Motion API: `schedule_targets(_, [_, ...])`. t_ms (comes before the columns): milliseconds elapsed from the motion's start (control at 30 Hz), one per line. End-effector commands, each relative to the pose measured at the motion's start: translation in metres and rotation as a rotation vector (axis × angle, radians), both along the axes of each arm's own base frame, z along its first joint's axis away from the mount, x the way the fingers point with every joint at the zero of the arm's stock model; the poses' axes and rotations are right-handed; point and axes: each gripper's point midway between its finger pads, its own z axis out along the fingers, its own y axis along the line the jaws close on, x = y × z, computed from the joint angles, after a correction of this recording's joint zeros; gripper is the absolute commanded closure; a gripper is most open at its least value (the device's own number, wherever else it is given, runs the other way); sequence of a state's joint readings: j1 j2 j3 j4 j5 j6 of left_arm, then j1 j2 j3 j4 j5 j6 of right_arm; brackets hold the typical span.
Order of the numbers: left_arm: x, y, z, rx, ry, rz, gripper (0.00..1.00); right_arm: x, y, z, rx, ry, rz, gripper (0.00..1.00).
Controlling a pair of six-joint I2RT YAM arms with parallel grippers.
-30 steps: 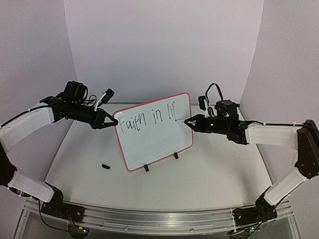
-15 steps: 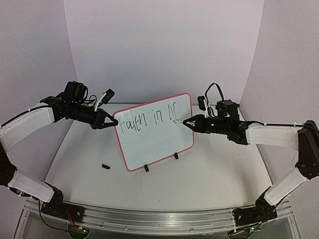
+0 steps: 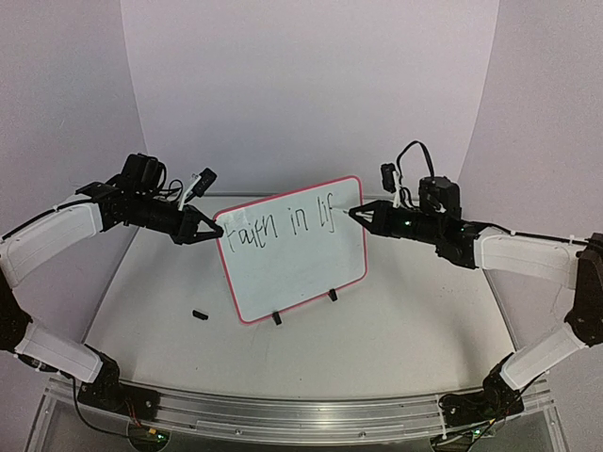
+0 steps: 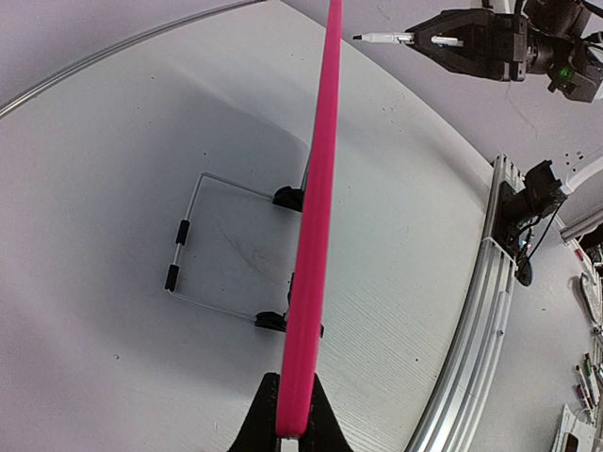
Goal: Write a sentence on the whiteboard
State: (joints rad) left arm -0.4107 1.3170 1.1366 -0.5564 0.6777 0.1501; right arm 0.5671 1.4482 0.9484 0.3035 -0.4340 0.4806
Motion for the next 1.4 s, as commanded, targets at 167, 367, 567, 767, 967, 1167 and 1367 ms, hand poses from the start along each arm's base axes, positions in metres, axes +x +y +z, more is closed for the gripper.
schedule_targets(167, [0.007,0.003,-0.014,0.048,-0.006,0.017,1.0,0.017,0.009,0.021,0.024,-0.061,0.001,1.0])
schedule_targets(367, [0.007,0.004,-0.014,0.048,-0.009,0.017,1.0,0.02,0.01,0.015,0.017,-0.048,-0.006,1.0])
schedule_targets(567, [0.006,0.004,-0.014,0.049,-0.011,0.018,1.0,0.024,0.004,0.013,0.009,-0.049,-0.05,1.0])
schedule_targets(767, [0.006,0.004,-0.013,0.049,-0.011,0.018,1.0,0.025,-0.006,0.017,0.001,-0.06,-0.101,1.0])
schedule_targets(967, [0.006,0.004,-0.013,0.048,-0.013,0.018,1.0,0.023,-0.009,0.019,-0.005,-0.064,-0.105,1.0])
schedule_targets(1167, [0.006,0.004,-0.012,0.048,-0.015,0.019,1.0,0.023,-0.008,0.017,-0.007,-0.06,-0.1,1.0])
schedule_targets(1367, [0.006,0.005,-0.012,0.05,-0.015,0.02,1.0,0.016,-0.011,0.023,0.001,-0.07,-0.096,1.0])
